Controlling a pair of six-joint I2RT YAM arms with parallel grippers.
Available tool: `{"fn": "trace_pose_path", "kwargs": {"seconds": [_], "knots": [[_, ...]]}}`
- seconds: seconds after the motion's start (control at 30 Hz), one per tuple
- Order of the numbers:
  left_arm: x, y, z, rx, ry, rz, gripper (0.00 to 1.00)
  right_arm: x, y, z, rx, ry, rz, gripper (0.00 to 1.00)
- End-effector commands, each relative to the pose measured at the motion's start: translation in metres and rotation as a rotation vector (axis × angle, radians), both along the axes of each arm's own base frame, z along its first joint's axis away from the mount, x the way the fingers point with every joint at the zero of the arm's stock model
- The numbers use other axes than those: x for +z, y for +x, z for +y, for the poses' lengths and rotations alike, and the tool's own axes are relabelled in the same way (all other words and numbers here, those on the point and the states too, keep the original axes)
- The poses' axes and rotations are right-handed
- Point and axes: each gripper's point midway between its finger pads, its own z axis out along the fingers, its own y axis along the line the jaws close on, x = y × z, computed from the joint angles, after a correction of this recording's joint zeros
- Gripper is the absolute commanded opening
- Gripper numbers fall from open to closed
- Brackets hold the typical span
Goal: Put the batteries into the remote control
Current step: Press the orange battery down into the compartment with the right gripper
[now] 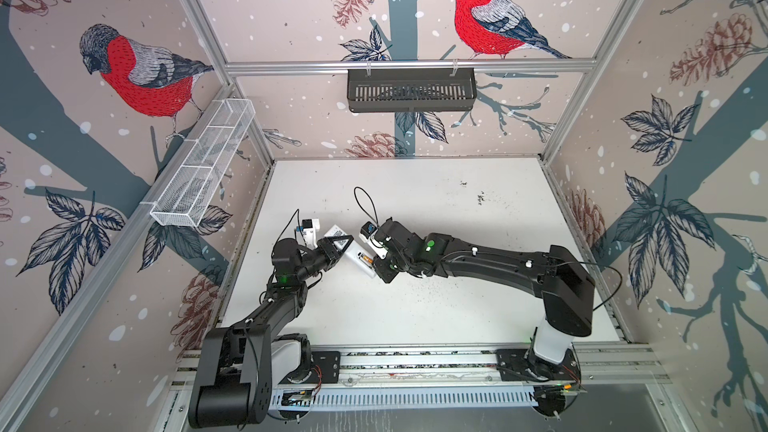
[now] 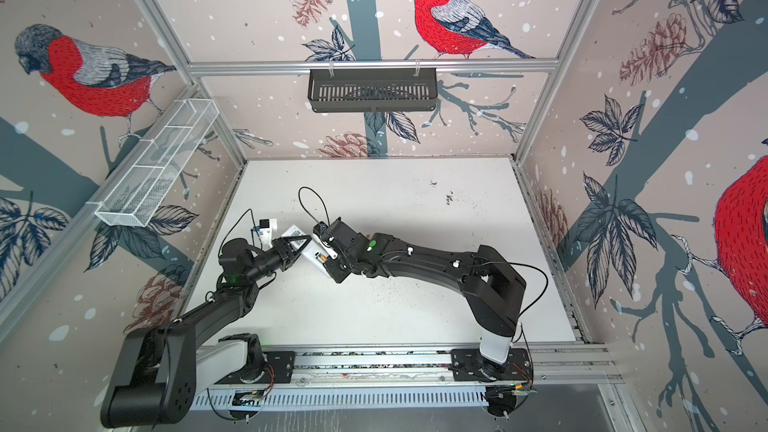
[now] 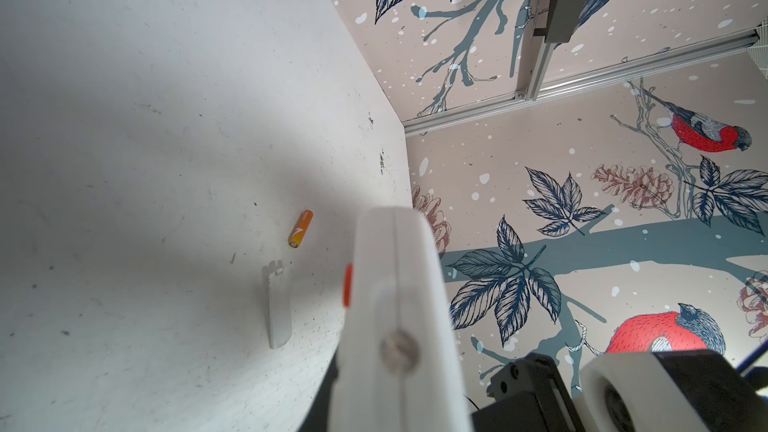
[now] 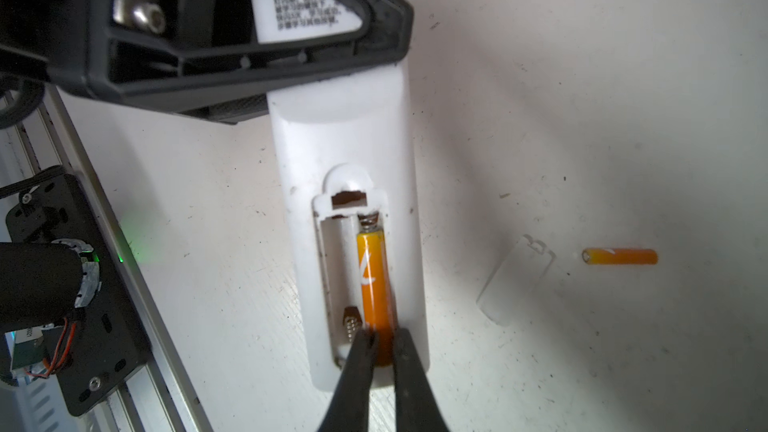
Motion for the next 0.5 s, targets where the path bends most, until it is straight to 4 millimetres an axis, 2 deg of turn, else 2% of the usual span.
{"fn": "trace_pose_path", "kwargs": {"seconds": [0.0, 0.47], "knots": [[0.023, -0.01, -0.011, -0.093, -0.051, -0.068, 0.0, -0.009, 0.006, -0.006, -0.023, -0.05, -0.02, 0.12], [0.025, -0.023, -0.017, -0.161, -0.066, -0.045, 0.0, -0.004, 0.015, 0.003, -0.004, -0.018, -0.058, 0.1]]}}
